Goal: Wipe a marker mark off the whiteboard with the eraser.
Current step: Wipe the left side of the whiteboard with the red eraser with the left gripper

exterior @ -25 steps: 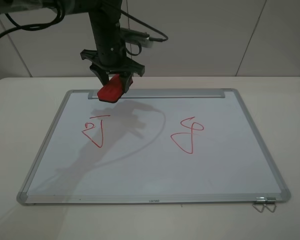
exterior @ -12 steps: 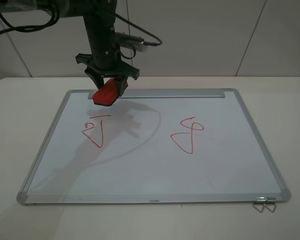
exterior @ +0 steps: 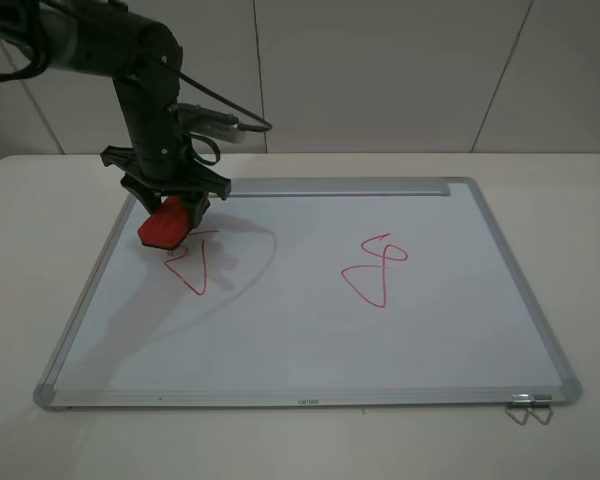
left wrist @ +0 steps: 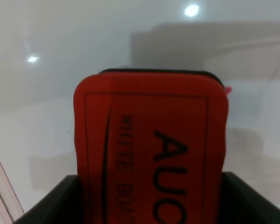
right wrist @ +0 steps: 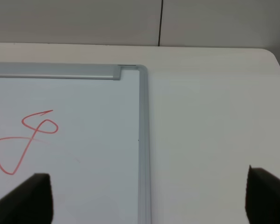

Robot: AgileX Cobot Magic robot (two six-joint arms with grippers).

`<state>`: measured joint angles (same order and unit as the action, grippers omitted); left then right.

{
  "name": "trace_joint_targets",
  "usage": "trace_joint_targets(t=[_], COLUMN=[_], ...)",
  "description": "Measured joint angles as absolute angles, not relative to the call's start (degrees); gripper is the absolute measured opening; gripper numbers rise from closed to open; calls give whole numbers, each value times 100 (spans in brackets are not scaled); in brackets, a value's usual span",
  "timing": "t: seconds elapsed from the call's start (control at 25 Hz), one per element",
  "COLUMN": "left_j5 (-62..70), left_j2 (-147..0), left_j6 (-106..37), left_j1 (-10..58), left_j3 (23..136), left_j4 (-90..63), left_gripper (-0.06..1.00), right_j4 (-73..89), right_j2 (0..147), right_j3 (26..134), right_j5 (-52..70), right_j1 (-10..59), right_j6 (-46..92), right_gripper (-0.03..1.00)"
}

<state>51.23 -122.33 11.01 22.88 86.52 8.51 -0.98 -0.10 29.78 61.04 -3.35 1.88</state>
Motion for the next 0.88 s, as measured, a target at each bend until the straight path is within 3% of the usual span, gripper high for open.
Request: trace_joint_targets(t=[0.88], left_j5=[4381], left_j2=[-12672], left_j6=[1138], left_j1=[2245], left_j3=[8362], left_j4=[919], left_gripper=[57], right_j4=[-98], right_j2=[-10], right_j3=[2978], right_j5=[6104], right_j1=[-335], right_j6=[188], right_gripper=[71])
